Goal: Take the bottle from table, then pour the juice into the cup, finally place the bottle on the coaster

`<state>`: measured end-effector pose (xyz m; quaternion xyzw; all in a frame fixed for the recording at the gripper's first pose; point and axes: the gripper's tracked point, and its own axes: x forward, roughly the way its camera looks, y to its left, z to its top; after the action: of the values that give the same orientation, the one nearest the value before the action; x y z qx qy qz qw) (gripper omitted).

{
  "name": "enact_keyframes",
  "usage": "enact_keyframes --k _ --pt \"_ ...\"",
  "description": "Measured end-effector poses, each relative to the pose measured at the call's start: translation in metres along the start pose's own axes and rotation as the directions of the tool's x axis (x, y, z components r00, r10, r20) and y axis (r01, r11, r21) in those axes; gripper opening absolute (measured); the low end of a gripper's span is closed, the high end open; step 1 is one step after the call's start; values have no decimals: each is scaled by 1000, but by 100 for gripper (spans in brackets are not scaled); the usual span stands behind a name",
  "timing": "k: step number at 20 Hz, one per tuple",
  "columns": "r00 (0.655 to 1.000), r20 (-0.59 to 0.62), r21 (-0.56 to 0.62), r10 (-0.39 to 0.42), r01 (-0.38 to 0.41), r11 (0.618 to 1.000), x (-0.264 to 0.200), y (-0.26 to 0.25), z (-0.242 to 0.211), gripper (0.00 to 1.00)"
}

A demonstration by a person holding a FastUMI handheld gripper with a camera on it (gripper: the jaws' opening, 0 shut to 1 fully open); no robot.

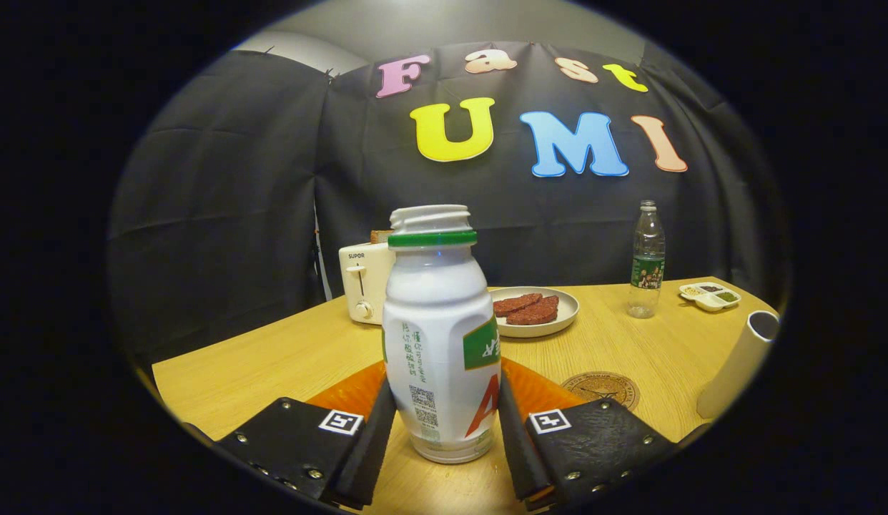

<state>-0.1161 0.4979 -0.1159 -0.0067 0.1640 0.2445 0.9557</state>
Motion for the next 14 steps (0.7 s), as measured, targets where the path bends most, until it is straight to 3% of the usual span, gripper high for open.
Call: enact_keyframes --k 6,14 --pt "1000 28 160 -7 2 987 -5 -6 9 67" --pt "989 142 446 -28 -38 894 -16 -27 47 66"
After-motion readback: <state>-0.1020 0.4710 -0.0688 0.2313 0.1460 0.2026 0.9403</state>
